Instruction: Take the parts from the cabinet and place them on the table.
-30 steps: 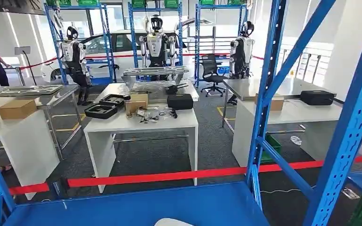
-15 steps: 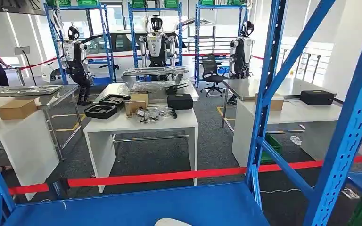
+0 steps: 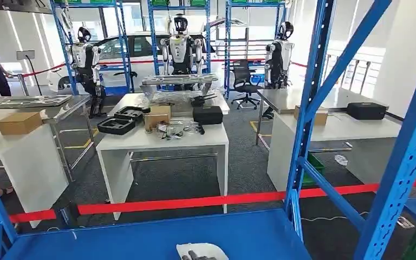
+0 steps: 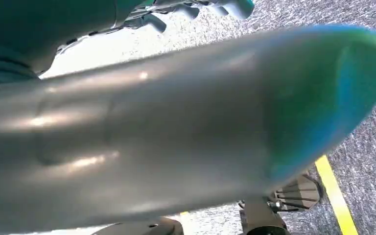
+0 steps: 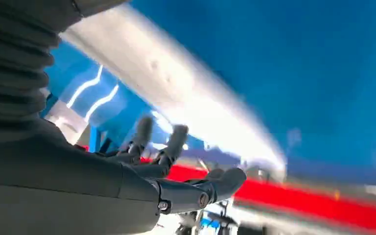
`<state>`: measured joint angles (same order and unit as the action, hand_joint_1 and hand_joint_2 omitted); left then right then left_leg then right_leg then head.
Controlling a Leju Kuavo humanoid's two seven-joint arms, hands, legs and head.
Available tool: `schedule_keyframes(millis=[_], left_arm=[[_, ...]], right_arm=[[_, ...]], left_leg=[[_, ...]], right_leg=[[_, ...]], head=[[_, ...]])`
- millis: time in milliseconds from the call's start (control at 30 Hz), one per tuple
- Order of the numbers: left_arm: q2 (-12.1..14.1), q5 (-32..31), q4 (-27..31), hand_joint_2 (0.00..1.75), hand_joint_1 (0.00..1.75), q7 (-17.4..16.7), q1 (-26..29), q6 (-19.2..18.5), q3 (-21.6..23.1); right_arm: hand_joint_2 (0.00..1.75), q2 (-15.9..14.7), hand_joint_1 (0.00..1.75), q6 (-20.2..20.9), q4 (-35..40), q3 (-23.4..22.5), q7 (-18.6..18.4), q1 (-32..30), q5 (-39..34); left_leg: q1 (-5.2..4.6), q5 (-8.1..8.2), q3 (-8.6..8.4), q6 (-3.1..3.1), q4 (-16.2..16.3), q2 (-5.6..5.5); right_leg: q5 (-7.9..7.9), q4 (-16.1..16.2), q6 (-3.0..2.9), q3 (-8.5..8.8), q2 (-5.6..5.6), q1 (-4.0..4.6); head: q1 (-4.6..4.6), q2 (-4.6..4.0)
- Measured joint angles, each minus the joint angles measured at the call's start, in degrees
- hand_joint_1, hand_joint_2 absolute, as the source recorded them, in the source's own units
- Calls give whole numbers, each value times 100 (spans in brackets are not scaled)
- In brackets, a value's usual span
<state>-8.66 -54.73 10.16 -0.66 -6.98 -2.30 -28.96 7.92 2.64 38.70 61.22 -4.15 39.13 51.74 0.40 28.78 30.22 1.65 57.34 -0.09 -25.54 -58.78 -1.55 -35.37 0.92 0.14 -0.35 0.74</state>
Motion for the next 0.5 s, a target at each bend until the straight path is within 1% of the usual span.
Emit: schedule_keyframes(millis=[100, 200, 367, 500], left_arm=[[0, 0, 0, 0, 0, 0, 0, -11, -18], [0, -2, 0, 0, 0, 0, -2, -11, -20], [0, -20, 0, 0, 0, -20, -6, -17, -20], [-2, -26, 0, 0, 0, -22, -6, -19, -20]], right_arm=[[0, -108, 0, 0, 388, -147, -37, -1, -22], [0, -164, 0, 55, 613, -241, -72, 3, -17], [0, -171, 0, 223, 685, -293, -116, 2, 46], [0, -171, 0, 278, 674, -293, -116, 2, 83]], left_leg=[[-1, 8, 1, -8, 0, 1], [-1, 10, 3, -8, 0, 0], [-1, 12, 4, -10, 0, 0], [0, 11, 4, -10, 0, 0]], right_leg=[[-5, 2, 2, -1, 1, -1], [-9, 2, 7, -1, 1, -2], [-9, 2, 7, -1, 0, -1], [-9, 2, 7, -2, 0, 0]], head=[[0, 0], [0, 0], [0, 0], [0, 0]])
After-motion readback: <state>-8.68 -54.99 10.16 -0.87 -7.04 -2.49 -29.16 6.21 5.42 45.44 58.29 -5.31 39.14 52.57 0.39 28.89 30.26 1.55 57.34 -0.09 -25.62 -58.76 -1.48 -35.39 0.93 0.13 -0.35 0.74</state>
